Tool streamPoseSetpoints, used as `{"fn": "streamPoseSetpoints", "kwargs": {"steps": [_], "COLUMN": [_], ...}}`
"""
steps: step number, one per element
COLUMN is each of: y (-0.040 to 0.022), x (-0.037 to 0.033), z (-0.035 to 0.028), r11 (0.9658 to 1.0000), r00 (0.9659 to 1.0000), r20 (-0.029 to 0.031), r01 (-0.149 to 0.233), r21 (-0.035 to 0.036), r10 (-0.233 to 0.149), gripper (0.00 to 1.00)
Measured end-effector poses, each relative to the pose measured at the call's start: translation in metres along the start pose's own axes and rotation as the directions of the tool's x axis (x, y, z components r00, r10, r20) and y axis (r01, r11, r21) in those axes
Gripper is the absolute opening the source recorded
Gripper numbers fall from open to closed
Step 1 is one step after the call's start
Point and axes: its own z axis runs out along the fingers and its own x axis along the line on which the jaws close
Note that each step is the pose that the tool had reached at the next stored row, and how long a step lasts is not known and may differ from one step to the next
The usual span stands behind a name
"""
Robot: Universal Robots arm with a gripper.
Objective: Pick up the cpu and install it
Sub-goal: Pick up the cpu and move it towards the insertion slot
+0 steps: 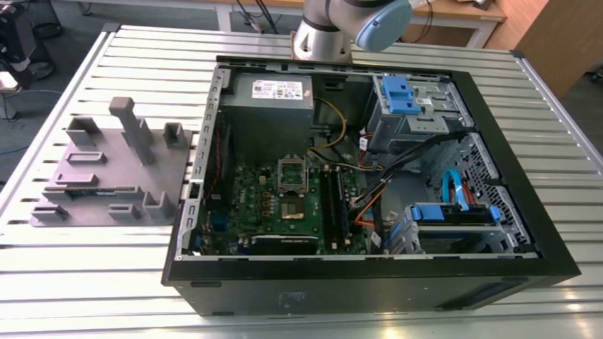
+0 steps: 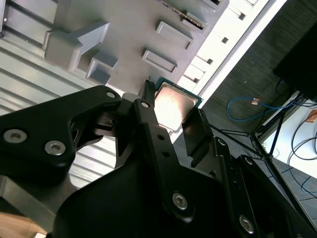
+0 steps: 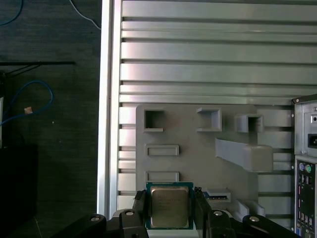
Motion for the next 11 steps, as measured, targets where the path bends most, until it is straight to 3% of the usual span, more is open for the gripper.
{"fn": "streamPoseSetpoints", "kwargs": {"steps": [5, 11], "y": [0.0, 0.0], "x": [-0.0014, -0.0086], "z": [-0.0003, -0.0001], "r11": [1.0, 1.0], "r00": [1.0, 1.0], "r20": [-0.0003, -0.0002], "r01": [0.0, 0.0], "r21": [0.0001, 0.0001], "r10": [0.0, 0.0], "gripper": [0.47, 0.47]}}
